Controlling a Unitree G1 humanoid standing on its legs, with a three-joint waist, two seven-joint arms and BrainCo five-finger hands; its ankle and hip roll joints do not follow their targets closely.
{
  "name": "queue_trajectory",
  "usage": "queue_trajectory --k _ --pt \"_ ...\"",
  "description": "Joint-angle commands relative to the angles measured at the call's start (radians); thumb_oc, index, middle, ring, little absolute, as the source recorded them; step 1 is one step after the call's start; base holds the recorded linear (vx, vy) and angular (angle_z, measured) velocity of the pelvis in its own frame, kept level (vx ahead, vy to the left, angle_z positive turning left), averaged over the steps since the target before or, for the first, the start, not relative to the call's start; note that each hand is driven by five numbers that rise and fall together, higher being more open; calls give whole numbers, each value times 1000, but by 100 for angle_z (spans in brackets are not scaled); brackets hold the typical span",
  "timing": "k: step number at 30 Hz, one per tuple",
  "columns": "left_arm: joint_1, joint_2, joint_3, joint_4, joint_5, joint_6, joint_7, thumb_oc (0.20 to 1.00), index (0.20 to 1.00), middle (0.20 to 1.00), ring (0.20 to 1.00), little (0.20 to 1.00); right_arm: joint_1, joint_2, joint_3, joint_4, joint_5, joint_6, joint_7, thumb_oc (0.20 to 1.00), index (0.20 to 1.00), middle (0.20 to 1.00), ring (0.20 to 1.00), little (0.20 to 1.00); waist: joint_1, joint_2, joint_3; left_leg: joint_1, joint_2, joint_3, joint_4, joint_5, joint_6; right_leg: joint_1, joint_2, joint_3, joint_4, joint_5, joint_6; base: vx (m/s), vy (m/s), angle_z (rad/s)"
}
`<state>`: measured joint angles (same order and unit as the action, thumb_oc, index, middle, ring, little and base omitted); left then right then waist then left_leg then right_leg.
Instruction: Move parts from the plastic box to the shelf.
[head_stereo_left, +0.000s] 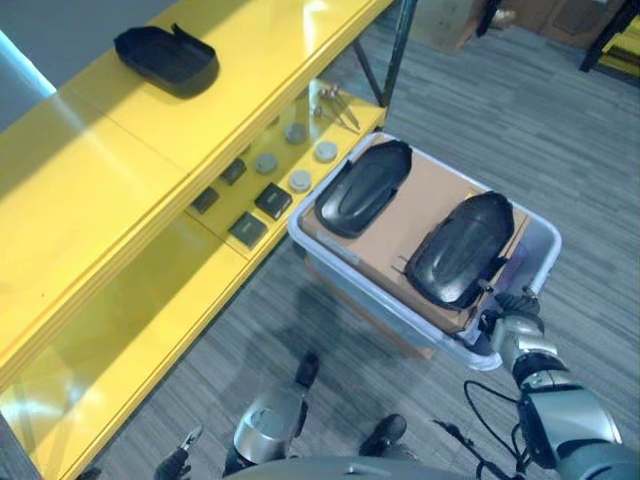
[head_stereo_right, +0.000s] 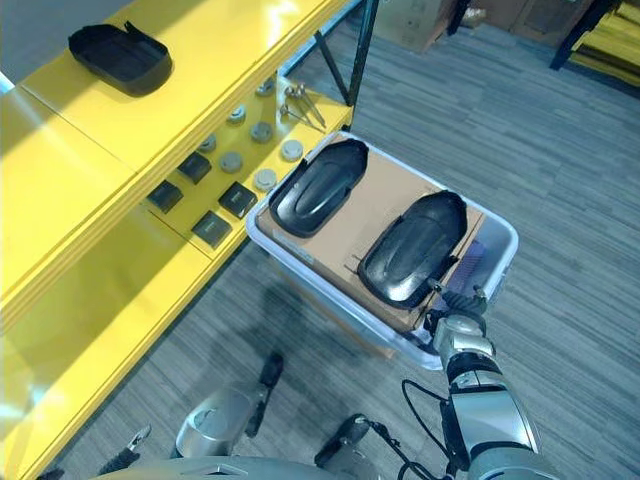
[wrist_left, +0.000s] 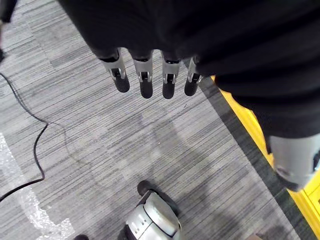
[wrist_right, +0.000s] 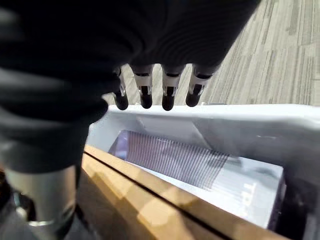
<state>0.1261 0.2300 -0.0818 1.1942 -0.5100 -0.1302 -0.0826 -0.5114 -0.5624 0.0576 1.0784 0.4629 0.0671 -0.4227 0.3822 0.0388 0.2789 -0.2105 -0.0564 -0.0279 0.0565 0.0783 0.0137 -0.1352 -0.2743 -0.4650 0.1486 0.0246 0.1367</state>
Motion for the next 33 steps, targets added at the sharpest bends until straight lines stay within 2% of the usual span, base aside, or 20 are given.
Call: queue_trajectory --k 1,2,8,12,13,14,21,25,29,31,33 --pt "-15 62 -41 8 -62 -15 -27 1000 1000 1000 1000 1000 -59 -71 55 -20 -32 -60 14 1000 1000 1000 1000 1000 29 0 -6 -87 62 -47 45 -49 -43 -60 -85 64 29 7 76 -112 22 3" --pt "-27 67 -46 8 -79 -19 -33 1000 1000 1000 1000 1000 -92 -79 67 -15 -17 -63 14 1000 1000 1000 1000 1000 33 3 9 -100 62 -52 52 -66 -47 -81 -83 76 49 -17 83 -84 7 1" --pt "-37 69 -57 0 -102 -23 -39 1000 1000 1000 1000 1000 -142 -99 91 -29 -3 -52 13 1000 1000 1000 1000 1000 40 9 36 -143 54 -61 62 -57 -46 -127 -81 82 72 -21 82 -71 11 1" --pt "-30 68 -57 -2 -105 -26 -46 1000 1000 1000 1000 1000 -161 -105 106 -45 -3 -22 23 1000 1000 1000 1000 1000 43 9 48 -156 49 -66 61 -52 -47 -142 -77 86 79 -25 81 -30 9 3" --pt "-27 67 -58 -3 -107 -28 -49 1000 1000 1000 1000 1000 -160 -105 109 -48 -4 -16 21 580 580 580 580 580 43 10 51 -156 48 -66 59 -52 -47 -143 -77 86 78 -26 82 0 0 0" --pt "-25 65 -59 -3 -106 -32 -52 1000 1000 1000 1000 1000 -158 -105 112 -49 -1 -8 21 200 200 200 200 200 44 10 53 -157 48 -66 58 -52 -48 -144 -77 86 78 -26 82 0 0 0" --pt "-28 65 -58 -7 -124 -70 -89 1000 1000 1000 1000 1000 -131 -80 106 -1 15 5 35 200 200 200 200 200 44 7 57 -152 52 -62 53 -53 -52 -137 -74 84 72 -29 82 2 -10 0" --pt "-34 64 -67 -35 -186 -122 -167 1000 1000 1000 1000 1000 -113 -75 96 15 29 -9 38 200 200 200 200 200 37 2 55 -140 56 -56 52 -58 -53 -122 -68 83 65 -29 81 9 -50 -1" --pt "-31 65 -74 -147 -228 -188 -206 1000 1000 1000 1000 1000 -65 -65 71 -26 67 -58 18 200 200 200 200 200 28 -10 44 -111 64 -48 52 -67 -56 -86 -57 81 47 -26 80 25 -82 -1" --pt "-31 66 -72 -176 -236 -199 -211 1000 1000 1000 1000 1000 -53 -62 66 -47 77 -70 15 200 200 200 200 200 25 -15 41 -102 67 -46 50 -69 -57 -76 -54 82 42 -25 80 3 -62 -1" --pt "-22 73 -69 -293 -268 -200 -214 1000 1000 1000 1000 1000 -12 -53 53 -135 91 -86 -4 200 200 200 200 200 16 -27 27 -82 71 -37 40 -52 -55 -50 -49 71 18 -1 72 9 -84 -5"
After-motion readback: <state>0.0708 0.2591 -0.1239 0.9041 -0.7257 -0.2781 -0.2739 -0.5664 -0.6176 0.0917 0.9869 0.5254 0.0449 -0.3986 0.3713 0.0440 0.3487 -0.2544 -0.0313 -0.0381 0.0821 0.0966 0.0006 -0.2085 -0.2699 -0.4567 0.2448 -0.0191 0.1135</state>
